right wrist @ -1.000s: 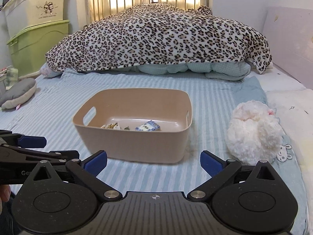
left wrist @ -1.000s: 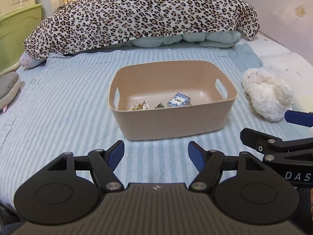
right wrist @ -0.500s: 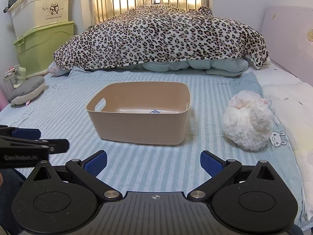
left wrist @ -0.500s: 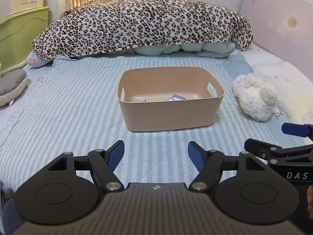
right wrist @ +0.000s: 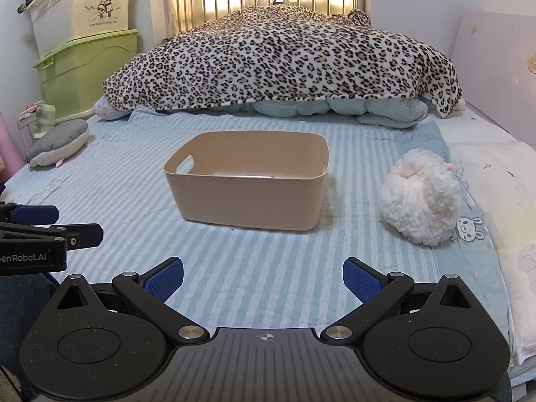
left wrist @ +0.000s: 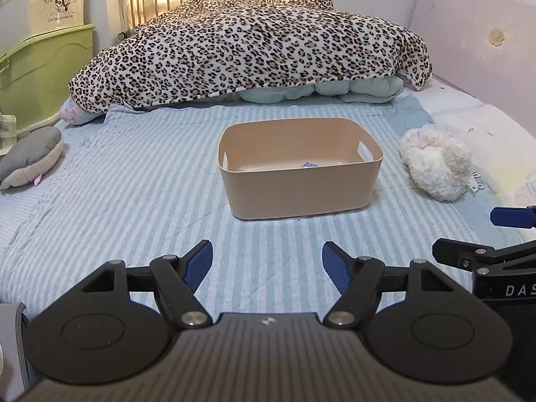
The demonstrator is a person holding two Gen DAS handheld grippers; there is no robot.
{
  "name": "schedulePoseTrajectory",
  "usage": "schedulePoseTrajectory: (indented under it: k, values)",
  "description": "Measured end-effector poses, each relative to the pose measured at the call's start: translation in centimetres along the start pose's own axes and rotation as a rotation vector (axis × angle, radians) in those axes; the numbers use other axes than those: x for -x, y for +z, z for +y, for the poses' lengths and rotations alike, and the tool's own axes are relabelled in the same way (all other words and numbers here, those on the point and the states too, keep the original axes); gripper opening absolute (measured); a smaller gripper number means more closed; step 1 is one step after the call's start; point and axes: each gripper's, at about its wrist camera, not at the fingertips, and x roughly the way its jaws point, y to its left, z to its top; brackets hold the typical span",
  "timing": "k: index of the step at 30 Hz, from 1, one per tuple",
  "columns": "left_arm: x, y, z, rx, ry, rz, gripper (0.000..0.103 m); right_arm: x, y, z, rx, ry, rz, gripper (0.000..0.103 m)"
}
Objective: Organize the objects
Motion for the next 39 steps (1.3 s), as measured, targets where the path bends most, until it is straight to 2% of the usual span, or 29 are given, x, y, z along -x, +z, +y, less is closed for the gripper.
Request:
schedulePoseTrajectory:
  k: [16, 27, 39]
  values:
    - [1.4, -0.6, -0.7, -0.018, -0.034, -0.006, 0.074, 1.2, 0.2, 0.7, 0.008, 0.014, -0.001, 0.103]
    - [2.0, -0.5, -0.9, -0.016, -0.046, -0.019, 0.084, 1.1, 0.1, 0.9, 0.005, 0.022, 0.010, 0.103]
    - [2.0, -0.6, -1.1, -0.010, -0.050, -0.005, 0.087, 1.2, -0.2, 0.7, -0.011, 0.017, 0.019, 0.103]
